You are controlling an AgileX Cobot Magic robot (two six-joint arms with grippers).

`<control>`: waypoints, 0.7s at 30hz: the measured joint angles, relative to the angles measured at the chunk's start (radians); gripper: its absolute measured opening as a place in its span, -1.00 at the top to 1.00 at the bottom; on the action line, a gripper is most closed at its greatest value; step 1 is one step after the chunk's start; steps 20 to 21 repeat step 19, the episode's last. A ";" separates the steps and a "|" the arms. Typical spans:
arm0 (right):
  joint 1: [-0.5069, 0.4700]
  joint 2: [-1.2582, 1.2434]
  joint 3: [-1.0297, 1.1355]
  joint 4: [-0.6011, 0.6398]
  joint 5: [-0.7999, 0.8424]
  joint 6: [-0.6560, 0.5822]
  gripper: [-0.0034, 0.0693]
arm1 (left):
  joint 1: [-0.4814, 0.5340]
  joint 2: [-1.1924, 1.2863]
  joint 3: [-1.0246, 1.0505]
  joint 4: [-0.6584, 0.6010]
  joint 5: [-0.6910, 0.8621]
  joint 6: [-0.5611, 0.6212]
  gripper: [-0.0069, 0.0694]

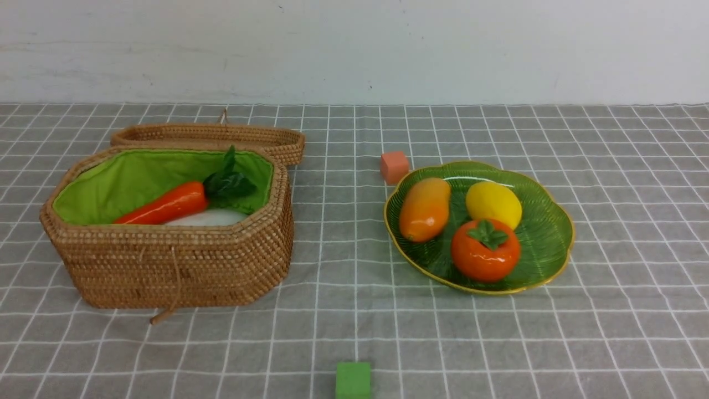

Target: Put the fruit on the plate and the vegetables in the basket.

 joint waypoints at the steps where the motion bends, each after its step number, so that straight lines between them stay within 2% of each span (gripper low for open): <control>1: 0.000 0.000 0.000 0.000 0.000 0.000 0.75 | 0.000 0.000 0.000 0.002 0.000 0.000 0.85; 21: 0.000 0.000 0.000 0.001 0.000 0.000 0.69 | 0.000 0.000 0.000 0.033 0.000 0.000 0.85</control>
